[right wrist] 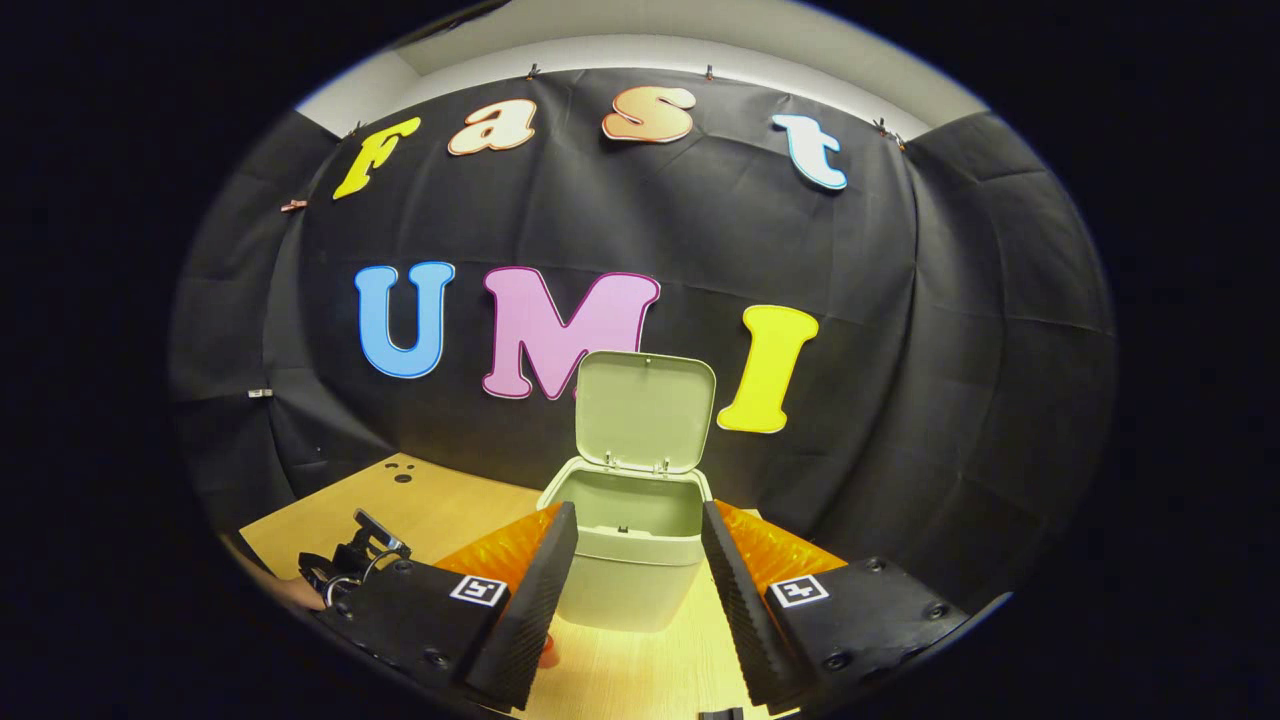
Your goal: Press the lid of the desktop garbage bin to open it, pick up the crumpled paper on the desktop and throw it into the bin, then pick up the pop can on the desktop and drop it into the bin, and finally close the garbage bin lid.
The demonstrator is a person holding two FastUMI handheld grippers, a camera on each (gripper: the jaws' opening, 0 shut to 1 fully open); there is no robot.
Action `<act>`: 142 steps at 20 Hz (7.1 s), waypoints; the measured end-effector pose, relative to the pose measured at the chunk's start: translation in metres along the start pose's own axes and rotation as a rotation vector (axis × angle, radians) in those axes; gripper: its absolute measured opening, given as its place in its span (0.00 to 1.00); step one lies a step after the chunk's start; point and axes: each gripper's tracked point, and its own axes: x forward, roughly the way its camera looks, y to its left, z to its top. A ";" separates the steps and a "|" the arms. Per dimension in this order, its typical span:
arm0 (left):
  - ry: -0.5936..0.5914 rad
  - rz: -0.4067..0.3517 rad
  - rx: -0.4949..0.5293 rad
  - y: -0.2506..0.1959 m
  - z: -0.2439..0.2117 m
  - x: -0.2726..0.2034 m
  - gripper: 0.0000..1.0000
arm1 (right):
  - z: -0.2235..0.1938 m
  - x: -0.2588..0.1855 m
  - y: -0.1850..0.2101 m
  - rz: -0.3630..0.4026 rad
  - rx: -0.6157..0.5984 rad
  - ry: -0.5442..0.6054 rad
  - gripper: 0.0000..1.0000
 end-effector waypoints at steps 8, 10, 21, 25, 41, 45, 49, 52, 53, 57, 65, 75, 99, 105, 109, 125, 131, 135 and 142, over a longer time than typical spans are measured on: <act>-0.109 -0.058 0.005 0.004 0.022 -0.019 0.40 | -0.005 -0.003 -0.005 -0.008 0.007 0.008 0.80; -0.164 -0.069 -0.006 0.001 0.043 -0.036 0.40 | -0.006 -0.002 -0.005 -0.005 0.013 0.010 0.80; -0.541 -0.265 0.001 -0.066 0.240 -0.147 0.42 | -0.004 0.001 -0.001 0.010 0.021 -0.006 0.80; -0.633 -0.393 0.029 -0.110 0.297 -0.176 0.42 | -0.004 -0.007 -0.011 -0.011 0.017 -0.007 0.80; -0.677 -0.512 0.126 -0.206 0.375 -0.157 0.42 | -0.018 -0.036 -0.057 -0.122 0.061 0.002 0.80; -0.629 -0.499 0.142 -0.217 0.372 -0.134 0.42 | -0.022 -0.038 -0.065 -0.140 0.080 0.005 0.80; -0.603 -0.488 0.155 -0.221 0.363 -0.124 0.43 | -0.028 -0.044 -0.068 -0.149 0.090 0.009 0.80; -0.609 -0.482 0.158 -0.221 0.361 -0.125 0.50 | -0.030 -0.047 -0.066 -0.146 0.092 0.019 0.80; -0.609 -0.486 0.160 -0.222 0.361 -0.126 0.54 | -0.031 -0.048 -0.066 -0.146 0.091 0.023 0.81; -0.596 -0.488 0.166 -0.223 0.359 -0.122 0.64 | -0.030 -0.049 -0.062 -0.134 0.096 0.030 0.83; -0.615 -0.503 0.090 -0.208 0.348 -0.147 0.94 | -0.037 -0.045 -0.032 -0.066 0.089 0.048 0.94; -0.736 -0.385 0.052 -0.140 0.340 -0.220 0.95 | -0.067 -0.015 0.036 0.135 0.071 0.115 0.95; -0.595 -0.019 -0.181 0.022 0.204 -0.258 0.95 | -0.292 0.054 0.153 0.483 -0.061 0.557 0.98; -0.581 0.026 -0.194 0.033 0.193 -0.258 0.95 | -0.308 0.064 0.159 0.485 -0.031 0.604 0.98; -0.567 0.041 -0.201 0.036 0.187 -0.255 0.95 | -0.320 0.063 0.161 0.493 -0.037 0.646 0.96; -0.541 -0.002 -0.216 0.017 0.190 -0.244 0.95 | -0.238 0.060 0.149 0.477 0.014 0.516 0.84; -0.549 -0.041 -0.214 0.007 0.200 -0.238 0.95 | -0.146 0.065 0.136 0.480 0.068 0.370 0.84; -0.549 -0.055 -0.196 0.002 0.205 -0.236 0.95 | -0.085 0.069 0.127 0.453 0.187 0.267 0.84; -0.548 -0.073 -0.187 -0.004 0.204 -0.238 0.95 | -0.020 0.101 0.087 0.365 0.283 0.114 0.84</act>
